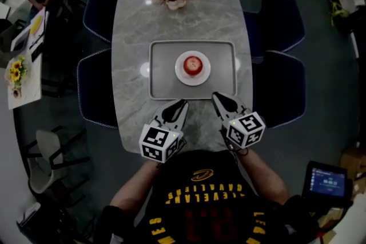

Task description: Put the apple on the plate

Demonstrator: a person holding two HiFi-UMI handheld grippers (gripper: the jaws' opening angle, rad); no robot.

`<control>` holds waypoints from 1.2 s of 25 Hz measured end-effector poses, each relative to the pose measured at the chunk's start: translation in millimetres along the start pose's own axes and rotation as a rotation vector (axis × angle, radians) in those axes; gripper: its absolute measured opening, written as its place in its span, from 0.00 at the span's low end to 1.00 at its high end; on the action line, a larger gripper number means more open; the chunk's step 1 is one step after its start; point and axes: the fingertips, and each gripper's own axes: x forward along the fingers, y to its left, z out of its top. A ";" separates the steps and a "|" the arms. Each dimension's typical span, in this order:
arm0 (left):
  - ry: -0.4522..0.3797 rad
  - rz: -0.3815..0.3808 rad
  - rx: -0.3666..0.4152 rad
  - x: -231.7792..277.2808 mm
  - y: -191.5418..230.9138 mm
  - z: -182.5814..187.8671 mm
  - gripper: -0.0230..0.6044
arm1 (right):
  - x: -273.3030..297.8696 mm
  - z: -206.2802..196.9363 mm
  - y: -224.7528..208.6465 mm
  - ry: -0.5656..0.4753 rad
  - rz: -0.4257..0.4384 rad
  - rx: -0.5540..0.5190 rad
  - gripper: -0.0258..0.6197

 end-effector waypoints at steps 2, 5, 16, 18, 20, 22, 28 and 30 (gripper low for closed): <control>-0.019 -0.007 0.004 -3.1 -3.7 4.4 0.10 | -2.2 0.7 4.1 -0.008 0.015 -0.008 0.05; -0.050 -0.029 0.008 -20.9 -21.5 11.7 0.10 | -19.9 5.1 22.3 -0.023 0.021 -0.036 0.05; -0.170 -0.035 0.108 -48.7 -61.3 49.9 0.07 | -56.1 39.6 61.6 -0.116 0.029 -0.094 0.05; -0.185 -0.041 0.111 -50.2 -63.8 51.1 0.04 | -58.9 40.7 65.1 -0.120 0.025 -0.112 0.05; -0.197 -0.048 0.121 -50.8 -65.7 50.3 0.04 | -61.3 41.3 67.2 -0.127 0.019 -0.134 0.05; -0.206 -0.048 0.138 -52.2 -65.9 48.8 0.04 | -62.9 43.0 68.9 -0.140 0.014 -0.154 0.05; -0.227 -0.026 0.166 -59.0 -62.9 52.7 0.04 | -67.0 54.4 74.0 -0.190 0.010 -0.206 0.05; -0.228 -0.024 0.160 -58.7 -61.3 53.5 0.04 | -67.3 56.5 73.7 -0.197 0.001 -0.205 0.05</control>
